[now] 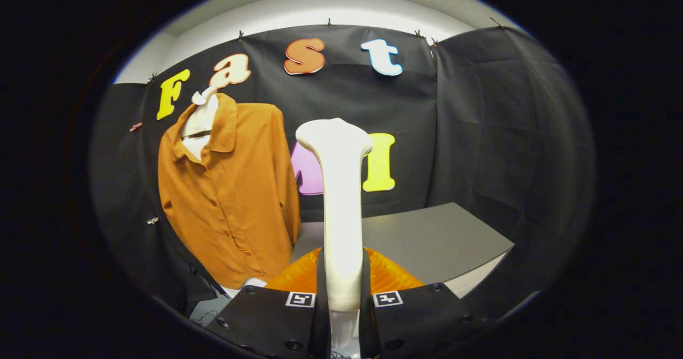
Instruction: Iron the clothes twice with a garment steamer, once on the left side and once on the right side.
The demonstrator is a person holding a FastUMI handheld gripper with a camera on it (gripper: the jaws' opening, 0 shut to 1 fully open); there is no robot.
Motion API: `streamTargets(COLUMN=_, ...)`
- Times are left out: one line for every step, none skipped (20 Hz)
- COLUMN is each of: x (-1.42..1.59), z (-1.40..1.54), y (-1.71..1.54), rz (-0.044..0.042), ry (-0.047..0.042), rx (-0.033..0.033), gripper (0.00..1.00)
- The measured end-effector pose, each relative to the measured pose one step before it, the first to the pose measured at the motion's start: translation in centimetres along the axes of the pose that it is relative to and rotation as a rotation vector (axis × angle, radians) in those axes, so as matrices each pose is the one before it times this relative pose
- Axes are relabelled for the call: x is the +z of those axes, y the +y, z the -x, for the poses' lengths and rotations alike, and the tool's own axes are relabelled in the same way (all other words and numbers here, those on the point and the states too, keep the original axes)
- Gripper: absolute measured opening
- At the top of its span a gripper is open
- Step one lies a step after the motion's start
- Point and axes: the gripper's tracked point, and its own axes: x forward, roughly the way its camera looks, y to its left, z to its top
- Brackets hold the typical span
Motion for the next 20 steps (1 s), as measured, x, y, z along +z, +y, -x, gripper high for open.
streamTargets(x=0.674, z=0.45, y=1.332, rz=0.00606, ry=-0.02415, rx=0.00458, gripper=0.24)
streamTargets(x=0.491, z=0.169, y=1.304, rz=0.00763, ry=-0.02676, rx=-0.00517, gripper=0.24)
streamTargets(x=0.54, z=0.009, y=1.206, rz=0.01205, ry=-0.02406, rx=-0.00488, gripper=0.24)
streamTargets(x=0.43, z=-0.094, y=1.231, rz=0.00799, ry=-0.02618, rx=0.00065, gripper=0.24)
streamTargets(x=0.395, z=-0.145, y=1.333, rz=0.0061, ry=-0.01689, rx=0.00691, gripper=0.24)
streamTargets(x=0.171, z=-0.219, y=1.26, rz=0.00719, ry=-0.00784, rx=0.01031, gripper=0.24)
streamTargets(x=0.154, z=-0.253, y=1.178, rz=0.00368, ry=-0.00463, rx=0.01148, gripper=0.24)
streamTargets(x=-0.008, z=-0.369, y=1.068, rz=0.00442, ry=-0.00044, rx=0.00997, gripper=0.24)
streamTargets(x=-0.068, z=-0.478, y=0.943, rz=0.00533, ry=0.00013, rx=0.00699, gripper=0.24)
streamTargets(x=-0.036, z=-0.453, y=0.831, rz=0.00414, ry=-0.00432, rx=0.00291, gripper=0.24)
streamTargets(x=-0.095, z=-0.443, y=0.752, rz=0.00487, ry=-0.00486, rx=0.0001, gripper=0.24)
streamTargets(x=-0.173, z=-0.55, y=0.633, rz=0.00327, ry=-0.00629, rx=-0.00244, gripper=0.24)
streamTargets(x=-0.251, z=-0.547, y=0.527, rz=0.00575, ry=-0.00537, rx=-0.00399, gripper=0.24)
streamTargets(x=-0.348, z=-0.527, y=0.511, rz=0.00439, ry=-0.00361, rx=-0.00475, gripper=0.24)
streamTargets(x=-0.398, z=-0.501, y=0.476, rz=0.00495, ry=-0.00338, rx=-0.00399, gripper=0.24)
streamTargets(x=-0.401, z=-0.507, y=0.499, rz=0.00537, ry=-0.0026, rx=-0.00243, gripper=0.24)
streamTargets(x=-0.462, z=-0.549, y=0.484, rz=0.00653, ry=-0.00363, rx=-0.00145, gripper=0.24)
streamTargets(x=-0.334, z=-0.439, y=0.402, rz=0.00708, ry=-0.00296, rx=-0.00014, gripper=0.24)
streamTargets(x=-0.326, z=-0.533, y=0.391, rz=0.00678, ry=-0.00337, rx=-0.00035, gripper=0.24)
streamTargets(x=-0.491, z=-0.525, y=0.308, rz=0.00659, ry=0.00054, rx=-0.00082, gripper=0.24)
